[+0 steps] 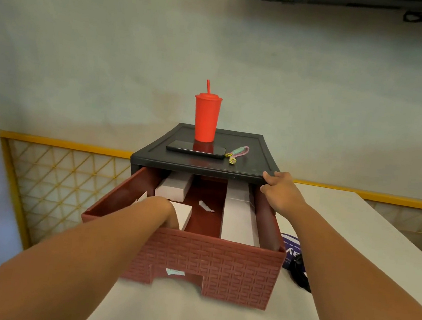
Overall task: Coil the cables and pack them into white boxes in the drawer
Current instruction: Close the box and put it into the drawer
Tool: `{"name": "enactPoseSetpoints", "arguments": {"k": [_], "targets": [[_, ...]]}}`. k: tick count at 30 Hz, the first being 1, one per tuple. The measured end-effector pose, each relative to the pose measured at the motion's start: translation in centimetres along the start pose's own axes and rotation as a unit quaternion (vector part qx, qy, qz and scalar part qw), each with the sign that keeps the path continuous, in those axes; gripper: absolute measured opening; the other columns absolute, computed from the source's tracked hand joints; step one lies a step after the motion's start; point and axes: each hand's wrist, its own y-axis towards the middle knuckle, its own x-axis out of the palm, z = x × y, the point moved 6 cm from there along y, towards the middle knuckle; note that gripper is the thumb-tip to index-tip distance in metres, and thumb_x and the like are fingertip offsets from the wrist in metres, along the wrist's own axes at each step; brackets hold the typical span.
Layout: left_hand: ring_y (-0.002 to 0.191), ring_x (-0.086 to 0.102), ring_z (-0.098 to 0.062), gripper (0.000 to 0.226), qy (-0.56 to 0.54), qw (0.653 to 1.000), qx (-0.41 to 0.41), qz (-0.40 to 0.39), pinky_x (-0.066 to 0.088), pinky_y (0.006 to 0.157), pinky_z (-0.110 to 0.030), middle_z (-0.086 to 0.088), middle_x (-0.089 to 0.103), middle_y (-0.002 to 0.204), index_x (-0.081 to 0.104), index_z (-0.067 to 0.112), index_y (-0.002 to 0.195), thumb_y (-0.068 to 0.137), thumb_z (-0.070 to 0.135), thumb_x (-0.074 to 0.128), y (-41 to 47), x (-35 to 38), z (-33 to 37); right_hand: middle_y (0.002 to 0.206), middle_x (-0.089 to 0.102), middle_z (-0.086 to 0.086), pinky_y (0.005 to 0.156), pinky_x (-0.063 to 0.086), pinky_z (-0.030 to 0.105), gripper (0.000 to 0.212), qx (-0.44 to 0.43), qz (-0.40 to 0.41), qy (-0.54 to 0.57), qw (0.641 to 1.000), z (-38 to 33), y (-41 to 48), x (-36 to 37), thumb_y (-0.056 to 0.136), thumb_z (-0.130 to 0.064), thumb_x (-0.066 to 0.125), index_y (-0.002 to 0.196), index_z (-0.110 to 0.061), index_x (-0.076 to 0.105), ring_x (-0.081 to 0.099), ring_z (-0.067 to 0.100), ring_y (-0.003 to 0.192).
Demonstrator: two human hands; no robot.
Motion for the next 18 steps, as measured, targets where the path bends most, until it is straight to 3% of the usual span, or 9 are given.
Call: {"name": "enactPoseSetpoints", "arguments": {"k": [2,5,8,11,14,17,18], "targets": [[0.117,0.051,-0.021,0.06,-0.017,1.0,0.009,0.006,0.038,0.097,-0.032,-0.008,0.049,0.135,0.039,0.012,0.139,0.091,0.045,0.052,0.0,-0.1,0.0,0.152,0.02,0.007,0.108,0.031,0.035,0.044,-0.01,0.002,-0.025,1.0,-0.1,-0.1,0.1,0.098,-0.019,0.039,0.142,-0.017,0.036,0.031,0.026,0.136],[0.092,0.055,-0.021,0.065,-0.061,0.994,0.04,0.076,0.046,0.079,-0.031,-0.007,0.051,0.109,0.039,0.013,0.136,0.081,0.041,0.061,-1.0,-1.7,0.1,0.154,0.014,0.004,0.11,0.029,0.037,0.049,-0.01,-0.009,0.015,1.0,-0.2,-0.5,0.0,0.098,-0.022,0.043,0.145,-0.019,0.03,0.029,0.027,0.137],[0.089,0.054,-0.019,0.056,-0.045,0.986,0.076,0.14,0.046,0.077,-0.03,-0.003,0.052,0.102,0.05,0.016,0.125,0.078,0.044,0.06,-3.1,-4.1,0.0,0.157,0.009,0.0,0.114,0.019,0.039,0.054,0.001,-0.048,0.065,0.997,-0.3,-1.3,-0.5,0.098,-0.029,0.043,0.147,-0.02,0.023,0.016,0.024,0.143],[0.091,0.057,-0.021,0.038,-0.093,0.981,0.116,0.127,0.049,0.081,-0.033,-0.004,0.055,0.1,0.053,0.023,0.106,0.076,0.044,0.061,-6.2,-6.0,-0.7,0.155,0.019,0.0,0.113,0.021,0.039,0.054,0.022,-0.046,0.179,0.983,-0.6,-2.6,-1.9,0.097,-0.033,0.044,0.147,-0.023,0.025,0.021,0.023,0.141],[0.1,0.062,-0.026,0.048,-0.16,0.969,0.163,0.092,0.051,0.087,-0.036,-0.009,0.062,0.109,0.062,0.018,0.102,0.062,0.044,0.07,-9.5,-6.6,-0.9,0.15,0.031,0.0,0.109,0.027,0.039,0.049,0.025,-0.041,0.219,0.974,-1.7,-5.0,-3.4,0.096,-0.038,0.044,0.142,-0.026,0.035,0.031,0.024,0.136],[0.087,0.064,-0.02,0.065,-0.128,0.957,0.236,0.105,0.052,0.073,-0.029,-0.003,0.066,0.099,0.066,0.017,0.094,0.038,0.049,0.067,-13.6,-6.1,-0.1,0.127,0.055,0.001,0.094,0.043,0.036,0.045,0.025,-0.063,0.289,0.955,-3.2,-8.2,-4.4,0.093,-0.044,0.045,0.133,-0.022,0.046,0.054,0.021,0.111],[0.091,0.063,-0.018,0.073,-0.102,0.95,0.265,0.129,0.051,0.076,-0.028,0.0,0.065,0.103,0.066,0.018,0.1,0.035,0.051,0.064,-15.1,-5.7,0.4,0.113,0.059,0.001,0.085,0.048,0.035,0.044,0.029,-0.071,0.325,0.943,-3.6,-9.5,-4.7,0.092,-0.046,0.046,0.129,-0.022,0.05,0.058,0.02,0.098]]}}
